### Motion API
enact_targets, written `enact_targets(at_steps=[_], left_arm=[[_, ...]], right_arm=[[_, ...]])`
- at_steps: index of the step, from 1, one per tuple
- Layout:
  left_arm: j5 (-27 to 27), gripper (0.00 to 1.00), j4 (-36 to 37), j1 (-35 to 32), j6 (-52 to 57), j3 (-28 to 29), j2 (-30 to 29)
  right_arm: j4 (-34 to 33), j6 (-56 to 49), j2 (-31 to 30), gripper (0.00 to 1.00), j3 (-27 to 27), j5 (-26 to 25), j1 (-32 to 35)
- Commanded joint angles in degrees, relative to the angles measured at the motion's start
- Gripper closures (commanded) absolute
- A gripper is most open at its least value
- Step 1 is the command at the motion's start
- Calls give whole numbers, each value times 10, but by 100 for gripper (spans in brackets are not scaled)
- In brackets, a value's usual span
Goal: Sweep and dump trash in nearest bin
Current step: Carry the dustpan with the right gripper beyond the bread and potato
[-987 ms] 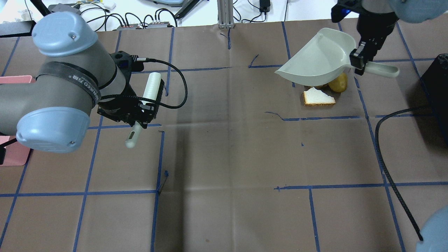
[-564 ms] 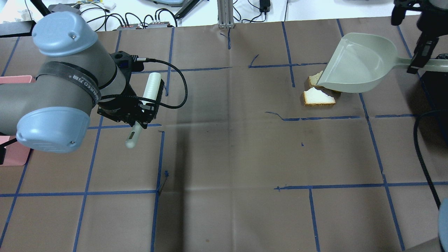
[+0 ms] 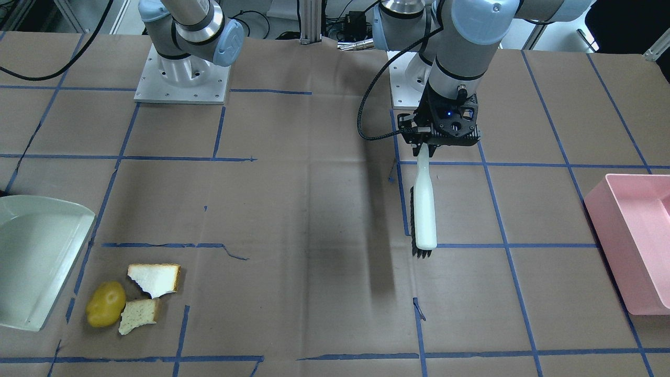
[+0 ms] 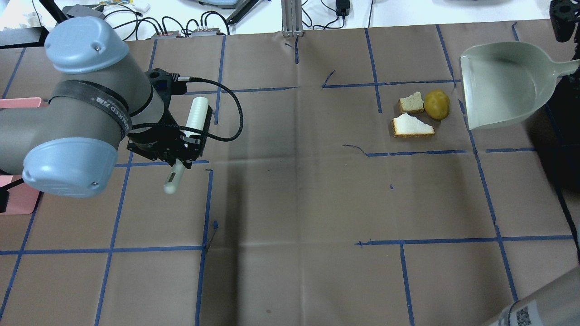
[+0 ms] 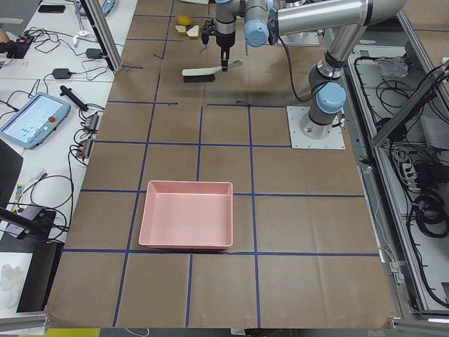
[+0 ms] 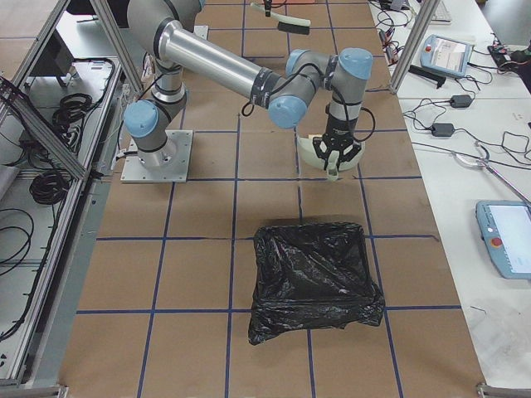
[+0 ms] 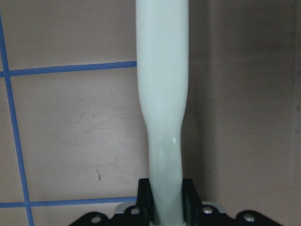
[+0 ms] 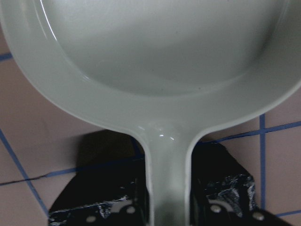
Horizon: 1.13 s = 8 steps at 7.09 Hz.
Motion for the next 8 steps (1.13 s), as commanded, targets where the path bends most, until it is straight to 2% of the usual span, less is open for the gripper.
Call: enact_targets(at_steps=[1,2,3,4,5,6,7,8], left_arm=[[-4,99,0,-2,-13,0,-8],[-6,99,-1,-16,-51,0,-15],[-8,99,0,-38,-87,1,-17],[-10,100,2,-58,-126,0,-25],[-10,100,10,-80,-146,7,-54],[-8,100,34,-112,-148,11,-74],[-8,100,111,-154,-156,16,-112],[-9,100,145,-190,-180,34,-156]], right_arm=[[-57,-114,45,100,-17,4,-18],[-59,-131,76,100,-46,31,-19],[-59,-142,100,100,-70,34,-20],[-61,-142,122,100,-76,35,-19],[-102,-135,137,100,-68,36,-19],[-104,-119,140,100,-66,46,-18],[-104,-102,139,100,-57,52,-17],[-107,-71,139,100,-43,53,-14]])
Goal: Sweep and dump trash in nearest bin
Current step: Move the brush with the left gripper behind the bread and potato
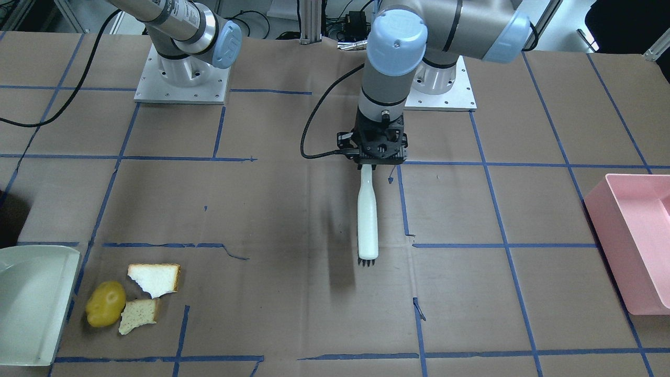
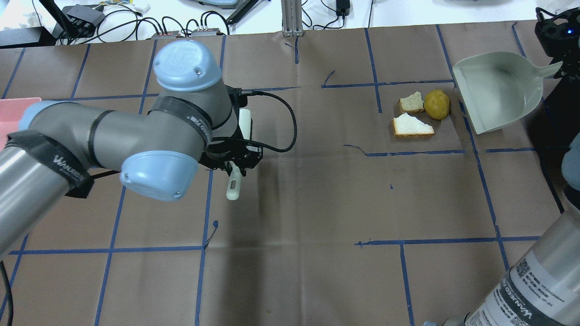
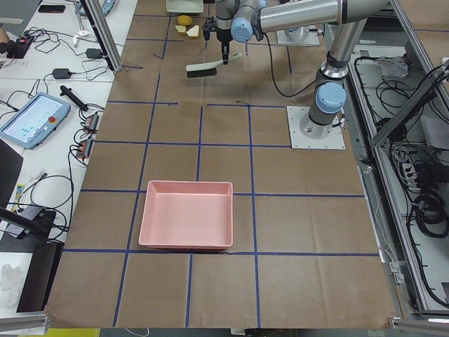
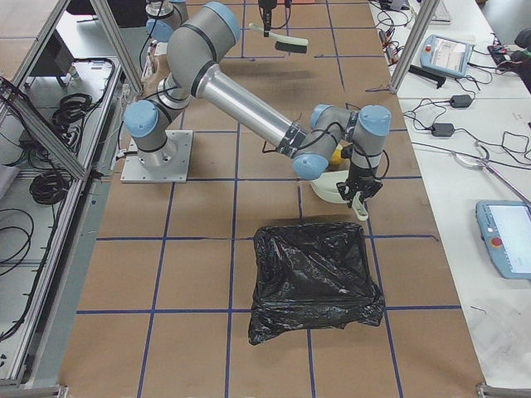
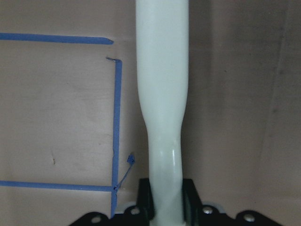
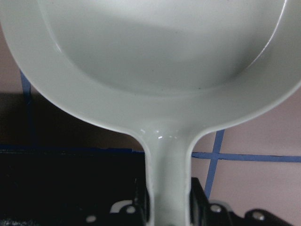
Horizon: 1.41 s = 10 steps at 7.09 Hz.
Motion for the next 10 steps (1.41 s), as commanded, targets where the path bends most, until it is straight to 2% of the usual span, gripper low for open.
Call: enact_targets(at_steps=[1,3,5,7,9,10], left_arm=[[-1,99,54,-82,-65,76,-100],[-1,99,46,-133,-115,203,-193],[-1,99,53,-169,-161,275,-266],[-1,99,46,-189,-174,347,-313],[4,99,7,-212,-200,441,-372],[9,99,-23,-214,-202,459,-389]], right_arm=[[-7,39,-3,100,25,4,3],[-5,34,-3,100,30,4,3],[-6,34,-3,100,39,4,3],[-7,38,-4,100,46,4,4],[-7,39,-4,100,51,4,4],[-7,39,-3,100,51,4,6]])
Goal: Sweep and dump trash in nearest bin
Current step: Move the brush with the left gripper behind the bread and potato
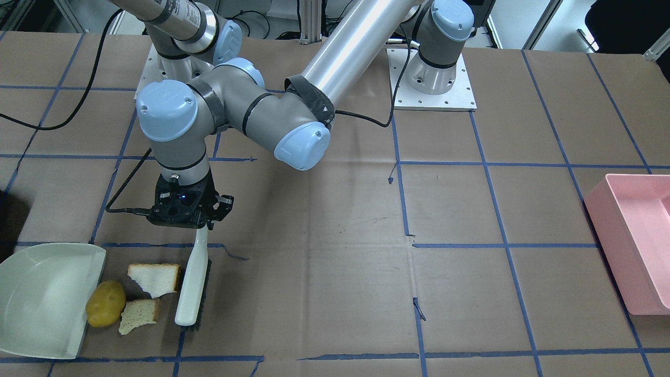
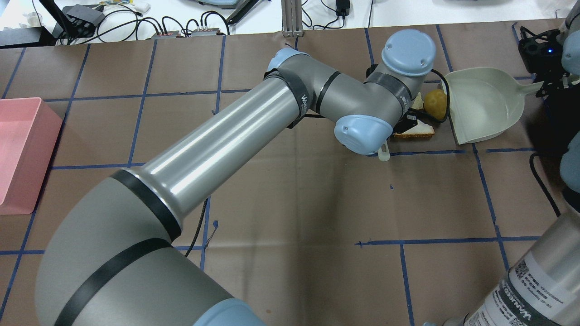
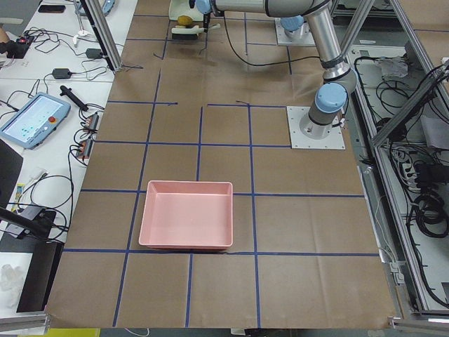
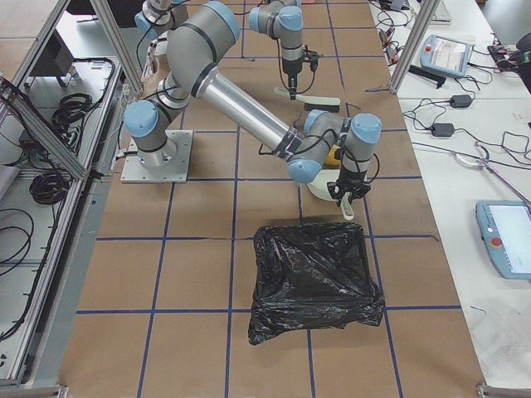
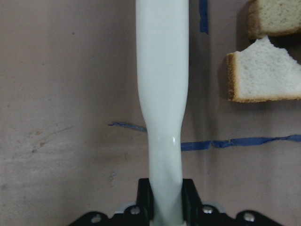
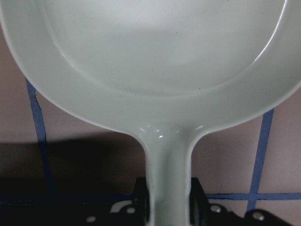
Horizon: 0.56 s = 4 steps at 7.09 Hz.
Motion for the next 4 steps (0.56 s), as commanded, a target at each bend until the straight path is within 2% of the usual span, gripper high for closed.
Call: enact_targets(at_steps=[1,4], left_arm=[[5,99,-31,-7,-7,40,-35],[32,99,-58,-31,-34,87,-70]], right_arm=[[0,0,2,100,2,-1,5],[0,0,4,100,2,0,7]])
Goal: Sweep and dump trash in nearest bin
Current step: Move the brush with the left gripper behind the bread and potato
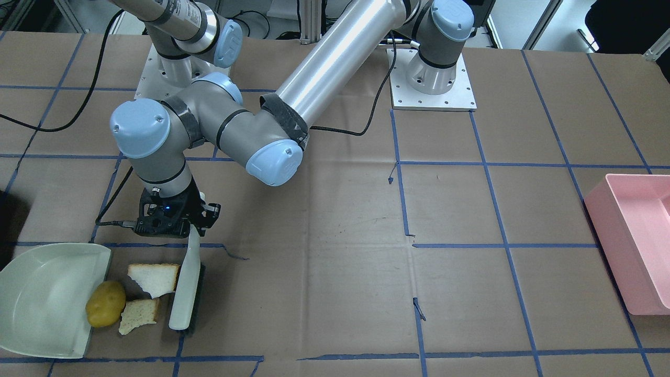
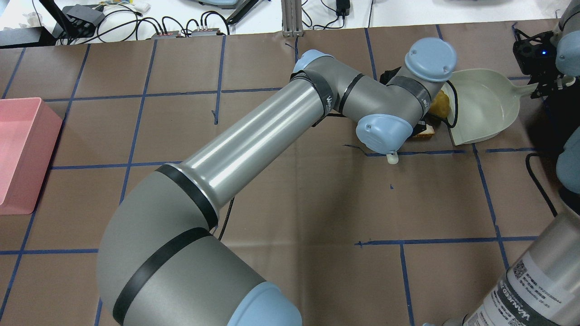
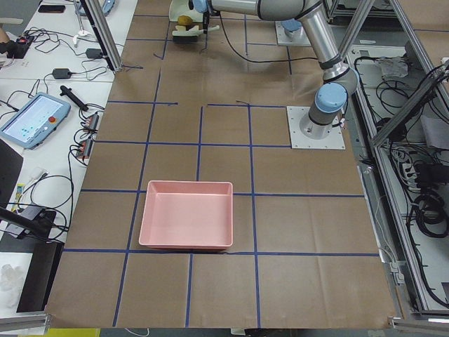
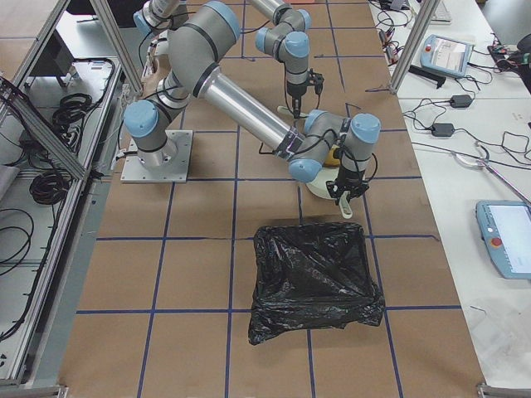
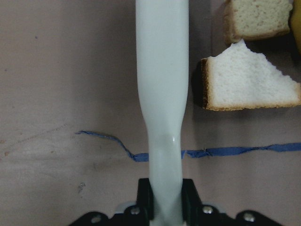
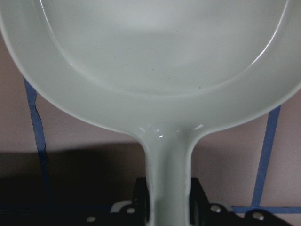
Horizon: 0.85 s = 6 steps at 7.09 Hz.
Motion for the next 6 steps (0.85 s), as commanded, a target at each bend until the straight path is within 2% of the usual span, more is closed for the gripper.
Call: enact_targets(at_steps=[1,3,6], left_arm=[[6,99,-42,-17,-13,23,-19],[5,100,-46,-29,-31,40,-29],[-2,100,-47,-51,-78,114,-71]], right_arm=[[0,0,0,100,0,-1,1],[-1,0,0,100,0,0,1],[0,1,0,100,0,0,1]])
